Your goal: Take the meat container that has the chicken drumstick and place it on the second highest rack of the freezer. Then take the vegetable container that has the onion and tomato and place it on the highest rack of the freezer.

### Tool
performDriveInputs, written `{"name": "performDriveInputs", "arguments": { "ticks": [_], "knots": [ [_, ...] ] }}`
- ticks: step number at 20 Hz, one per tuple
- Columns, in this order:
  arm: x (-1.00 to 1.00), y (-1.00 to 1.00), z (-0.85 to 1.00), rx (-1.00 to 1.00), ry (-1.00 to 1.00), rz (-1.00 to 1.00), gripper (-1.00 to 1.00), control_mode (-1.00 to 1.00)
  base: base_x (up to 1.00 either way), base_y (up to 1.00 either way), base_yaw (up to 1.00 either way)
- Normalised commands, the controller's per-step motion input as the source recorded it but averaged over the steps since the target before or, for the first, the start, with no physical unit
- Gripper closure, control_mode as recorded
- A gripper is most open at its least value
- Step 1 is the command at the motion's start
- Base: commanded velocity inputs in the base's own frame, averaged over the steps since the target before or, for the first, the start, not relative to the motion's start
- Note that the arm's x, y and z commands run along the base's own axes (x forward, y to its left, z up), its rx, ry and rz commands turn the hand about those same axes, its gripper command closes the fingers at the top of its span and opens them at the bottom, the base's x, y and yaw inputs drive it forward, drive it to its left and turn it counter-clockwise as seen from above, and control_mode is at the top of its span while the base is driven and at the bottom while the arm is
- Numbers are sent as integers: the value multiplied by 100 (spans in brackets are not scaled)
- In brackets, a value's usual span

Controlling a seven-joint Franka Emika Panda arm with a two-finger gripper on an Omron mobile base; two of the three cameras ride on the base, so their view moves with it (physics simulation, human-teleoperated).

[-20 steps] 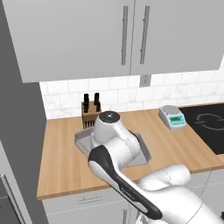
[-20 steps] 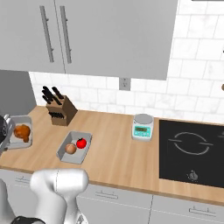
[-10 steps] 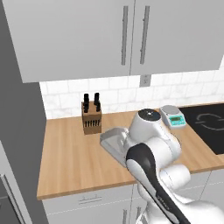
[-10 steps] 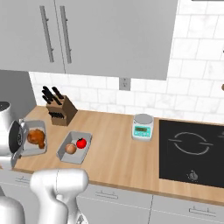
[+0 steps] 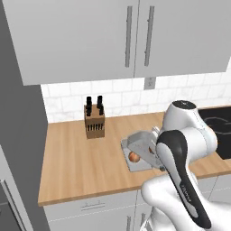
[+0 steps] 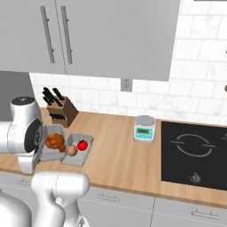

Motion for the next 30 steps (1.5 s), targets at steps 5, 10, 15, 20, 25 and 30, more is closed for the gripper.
{"name": "performDriveInputs", "arguments": {
  "ticks": [5,10,15,20,25,30],
  "knots": [
    [0,-13,-9,-2,-3,0,100,-100,0,0,0],
    [0,-1,0,0,-4,0,100,-100,0,0,0],
    [0,0,0,0,0,0,100,-100,0,0,0],
    [-1,0,0,0,0,0,100,100,-30,0,0],
    [0,0,0,0,0,0,100,100,-100,3,3],
    [0,0,0,0,0,0,100,100,-100,4,2]
  ]
}}
